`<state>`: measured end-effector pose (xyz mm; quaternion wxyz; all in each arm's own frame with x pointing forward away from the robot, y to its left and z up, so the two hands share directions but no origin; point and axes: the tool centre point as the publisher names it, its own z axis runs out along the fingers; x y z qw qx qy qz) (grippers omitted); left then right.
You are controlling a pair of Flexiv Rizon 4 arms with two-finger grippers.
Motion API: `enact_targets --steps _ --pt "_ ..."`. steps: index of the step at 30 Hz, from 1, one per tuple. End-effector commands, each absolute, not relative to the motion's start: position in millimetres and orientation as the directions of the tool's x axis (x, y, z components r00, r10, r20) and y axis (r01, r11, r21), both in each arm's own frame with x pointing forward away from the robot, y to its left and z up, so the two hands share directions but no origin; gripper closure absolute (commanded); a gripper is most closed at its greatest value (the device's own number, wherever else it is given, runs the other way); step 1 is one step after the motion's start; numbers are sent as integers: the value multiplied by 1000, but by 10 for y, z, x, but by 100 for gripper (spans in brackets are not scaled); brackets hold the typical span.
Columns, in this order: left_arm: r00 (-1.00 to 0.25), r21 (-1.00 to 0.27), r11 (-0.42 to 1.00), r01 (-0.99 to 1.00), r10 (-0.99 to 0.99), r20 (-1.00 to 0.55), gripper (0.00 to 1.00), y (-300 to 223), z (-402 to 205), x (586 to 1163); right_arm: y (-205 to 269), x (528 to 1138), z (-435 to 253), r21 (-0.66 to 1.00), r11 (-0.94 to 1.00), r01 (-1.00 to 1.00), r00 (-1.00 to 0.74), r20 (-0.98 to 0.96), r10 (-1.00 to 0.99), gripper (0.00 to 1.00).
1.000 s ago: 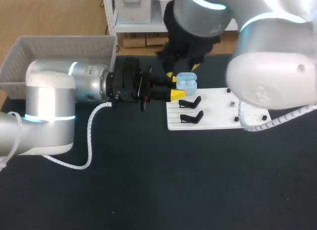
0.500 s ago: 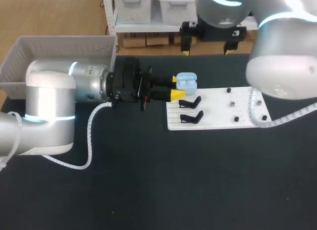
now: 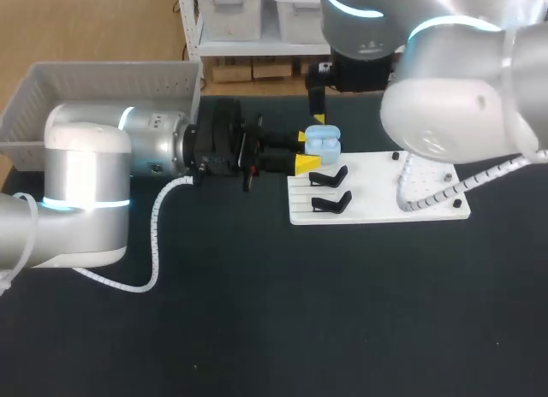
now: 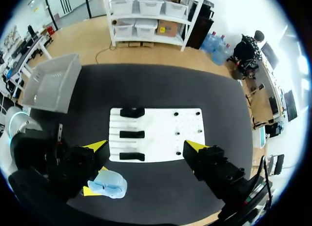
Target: Pick up each earbud case from the left stands, insert the matching earbuds, close the lid, and place the case in the box.
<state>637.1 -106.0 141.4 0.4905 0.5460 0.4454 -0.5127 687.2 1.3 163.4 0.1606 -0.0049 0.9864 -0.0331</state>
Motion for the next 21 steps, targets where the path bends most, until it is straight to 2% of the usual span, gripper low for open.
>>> enact_targets --steps 1,10,15,21 --pt "78 80 -120 990 -17 -997 100 -1061 1410 6369 -4 6808 1664 -71 997 -16 -959 -281 -35 0" --pt "78 80 -120 990 -17 -997 100 -1061 1410 6369 -12 6560 1731 -70 996 -59 -967 -245 -75 0" --pt "78 80 -120 990 -17 -997 100 -1061 1410 6369 -46 6592 2001 -47 998 -32 -891 -452 -50 0" --pt "68 70 -108 992 -17 -998 100 -1011 1448 6357 -53 6429 2549 56 986 -160 -789 -607 -93 0"
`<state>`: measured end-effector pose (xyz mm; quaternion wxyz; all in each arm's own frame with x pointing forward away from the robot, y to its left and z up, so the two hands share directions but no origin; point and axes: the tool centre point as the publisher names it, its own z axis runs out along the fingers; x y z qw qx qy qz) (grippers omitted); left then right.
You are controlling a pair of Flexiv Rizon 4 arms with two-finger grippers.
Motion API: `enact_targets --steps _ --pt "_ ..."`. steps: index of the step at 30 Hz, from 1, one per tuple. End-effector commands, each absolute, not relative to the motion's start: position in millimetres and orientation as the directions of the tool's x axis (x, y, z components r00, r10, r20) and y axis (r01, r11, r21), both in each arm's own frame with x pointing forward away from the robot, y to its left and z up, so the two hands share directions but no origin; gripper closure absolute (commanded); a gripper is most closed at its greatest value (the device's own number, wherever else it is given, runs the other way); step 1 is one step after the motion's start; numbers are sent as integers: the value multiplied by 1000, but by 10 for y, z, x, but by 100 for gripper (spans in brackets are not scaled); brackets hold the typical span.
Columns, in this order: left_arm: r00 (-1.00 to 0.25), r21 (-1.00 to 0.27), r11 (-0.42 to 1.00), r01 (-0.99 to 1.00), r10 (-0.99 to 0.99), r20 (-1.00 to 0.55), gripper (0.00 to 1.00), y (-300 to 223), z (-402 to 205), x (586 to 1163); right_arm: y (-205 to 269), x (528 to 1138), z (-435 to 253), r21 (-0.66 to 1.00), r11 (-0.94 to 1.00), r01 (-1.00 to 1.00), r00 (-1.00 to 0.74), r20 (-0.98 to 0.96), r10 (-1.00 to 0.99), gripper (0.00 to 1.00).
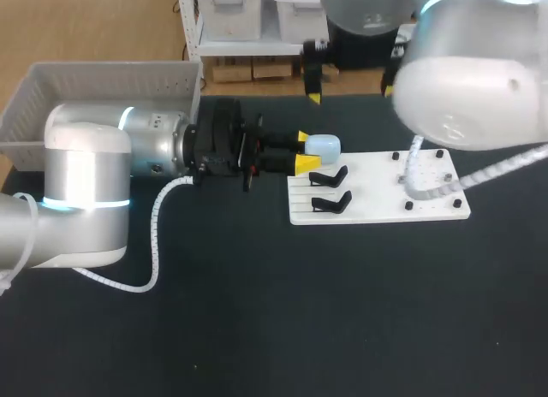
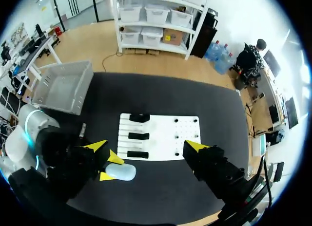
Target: Pick up each earbud case from the left stands, insert the matching earbuds, close the lid, and place the case in the box.
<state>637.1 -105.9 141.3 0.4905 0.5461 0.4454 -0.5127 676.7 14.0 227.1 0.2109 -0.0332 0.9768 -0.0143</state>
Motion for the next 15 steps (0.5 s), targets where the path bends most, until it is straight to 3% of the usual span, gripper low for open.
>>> enact_targets --steps 1,8,15 --pt "63 65 -92 994 -18 -998 100 -958 1474 6343 -57 6390 2610 71 982 -175 -784 -613 -96 0" --pt "15 11 60 998 -56 -998 100 -434 1731 6294 -101 6273 2768 127 971 -203 -790 -607 -85 0" --pt "89 77 258 963 -35 -995 100 340 2138 6512 -101 6273 2768 127 971 -203 -790 -607 -85 0"
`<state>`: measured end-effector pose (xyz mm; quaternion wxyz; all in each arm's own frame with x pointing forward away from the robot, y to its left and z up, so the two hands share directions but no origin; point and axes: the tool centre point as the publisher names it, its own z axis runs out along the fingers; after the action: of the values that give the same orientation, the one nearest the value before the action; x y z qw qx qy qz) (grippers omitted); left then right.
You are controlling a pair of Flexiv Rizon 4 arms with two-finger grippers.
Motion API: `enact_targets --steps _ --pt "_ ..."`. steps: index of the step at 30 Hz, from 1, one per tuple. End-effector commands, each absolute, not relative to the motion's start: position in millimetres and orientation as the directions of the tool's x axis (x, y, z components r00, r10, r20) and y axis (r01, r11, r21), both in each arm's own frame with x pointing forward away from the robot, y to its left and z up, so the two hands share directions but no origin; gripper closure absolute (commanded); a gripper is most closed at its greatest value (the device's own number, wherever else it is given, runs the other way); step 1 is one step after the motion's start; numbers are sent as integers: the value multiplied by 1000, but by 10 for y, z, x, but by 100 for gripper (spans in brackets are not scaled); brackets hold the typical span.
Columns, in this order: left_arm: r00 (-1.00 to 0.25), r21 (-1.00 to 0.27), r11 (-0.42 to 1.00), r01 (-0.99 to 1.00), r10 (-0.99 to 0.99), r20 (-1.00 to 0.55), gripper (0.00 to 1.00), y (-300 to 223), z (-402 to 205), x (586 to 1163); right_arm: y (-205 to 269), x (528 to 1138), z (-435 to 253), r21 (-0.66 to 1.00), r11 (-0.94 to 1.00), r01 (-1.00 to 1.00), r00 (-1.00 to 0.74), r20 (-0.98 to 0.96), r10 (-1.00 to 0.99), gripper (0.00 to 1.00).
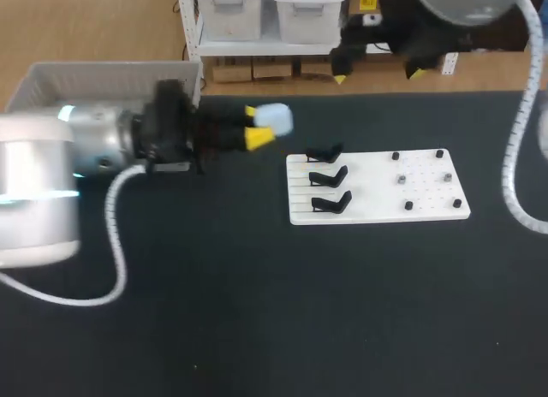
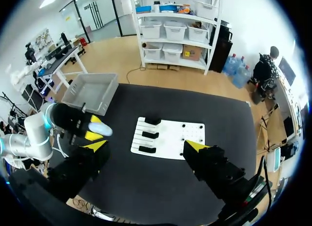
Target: Pick up each earbud case from the left stands, insert the matching earbuds, close the lid, and place the case in the box.
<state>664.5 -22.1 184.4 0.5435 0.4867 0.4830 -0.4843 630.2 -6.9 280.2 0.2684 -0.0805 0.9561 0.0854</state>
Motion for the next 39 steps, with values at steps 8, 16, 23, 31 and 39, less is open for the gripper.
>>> enact_targets --steps 8,16,23,31,39 --pt "44 104 383 918 164 -985 100 1113 2127 7194 -101 6273 2768 127 971 -203 -790 -607 -85 0" --pt "-50 61 469 881 221 -974 100 1718 1907 7968 -101 6273 2768 127 971 -203 -790 -607 -85 0" --pt "-111 21 514 858 224 -968 100 2042 1727 8505 -101 6273 2768 127 971 -203 -790 -607 -85 0" --pt "-126 32 508 861 275 -953 100 2193 1739 8904 -101 6273 2768 127 971 -203 -790 -607 -85 0" --pt "-89 56 464 884 285 -954 0 2178 1819 8947 -101 6273 2768 127 971 -203 -790 -607 -85 0"
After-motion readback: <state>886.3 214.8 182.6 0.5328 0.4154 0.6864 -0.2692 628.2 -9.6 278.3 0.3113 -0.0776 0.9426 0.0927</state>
